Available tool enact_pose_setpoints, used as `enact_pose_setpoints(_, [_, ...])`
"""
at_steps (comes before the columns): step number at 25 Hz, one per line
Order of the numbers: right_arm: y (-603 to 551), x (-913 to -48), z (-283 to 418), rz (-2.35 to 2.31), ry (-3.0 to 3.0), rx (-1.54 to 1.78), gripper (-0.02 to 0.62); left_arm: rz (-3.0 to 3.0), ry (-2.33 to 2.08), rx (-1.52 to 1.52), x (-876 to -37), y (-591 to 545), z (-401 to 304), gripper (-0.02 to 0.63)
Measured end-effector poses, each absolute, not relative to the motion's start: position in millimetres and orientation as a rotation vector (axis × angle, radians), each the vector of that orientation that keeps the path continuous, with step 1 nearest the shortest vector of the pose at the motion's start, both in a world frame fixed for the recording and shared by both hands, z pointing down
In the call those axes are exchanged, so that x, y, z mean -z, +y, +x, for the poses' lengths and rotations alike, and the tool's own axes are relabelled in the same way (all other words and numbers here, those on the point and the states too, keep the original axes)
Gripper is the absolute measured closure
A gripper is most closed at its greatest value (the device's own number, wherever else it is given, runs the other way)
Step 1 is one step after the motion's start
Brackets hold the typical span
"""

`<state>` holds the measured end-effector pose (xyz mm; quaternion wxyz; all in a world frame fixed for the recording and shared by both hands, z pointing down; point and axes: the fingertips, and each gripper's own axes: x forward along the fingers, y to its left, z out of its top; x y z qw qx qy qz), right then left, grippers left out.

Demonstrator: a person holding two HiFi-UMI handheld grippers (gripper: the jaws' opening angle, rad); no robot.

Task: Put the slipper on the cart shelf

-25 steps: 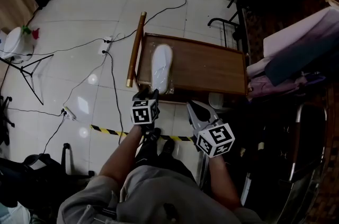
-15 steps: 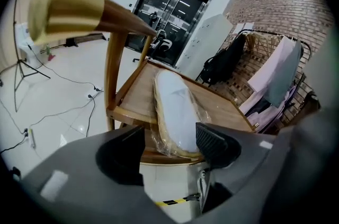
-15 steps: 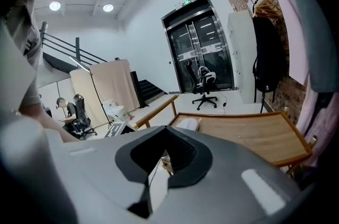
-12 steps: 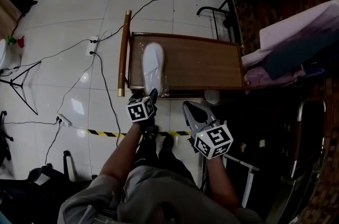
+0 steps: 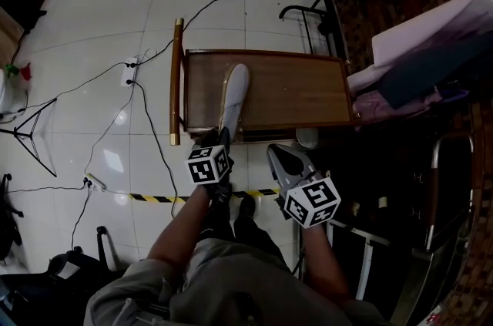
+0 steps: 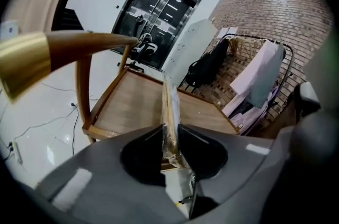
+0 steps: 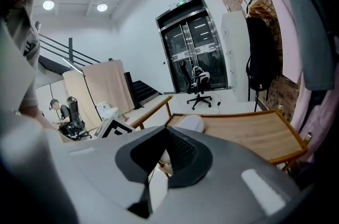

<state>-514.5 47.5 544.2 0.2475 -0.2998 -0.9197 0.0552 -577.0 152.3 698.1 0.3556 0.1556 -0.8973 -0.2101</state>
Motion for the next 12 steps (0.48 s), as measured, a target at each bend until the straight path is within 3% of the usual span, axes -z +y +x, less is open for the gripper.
enact_pose_setpoints(12, [3.5,-509.1,-503.0,-0.595,-2.659,-0.159,0.595,0.785,-2.351,0.388,-625.6,88.6,-566.6,0.540])
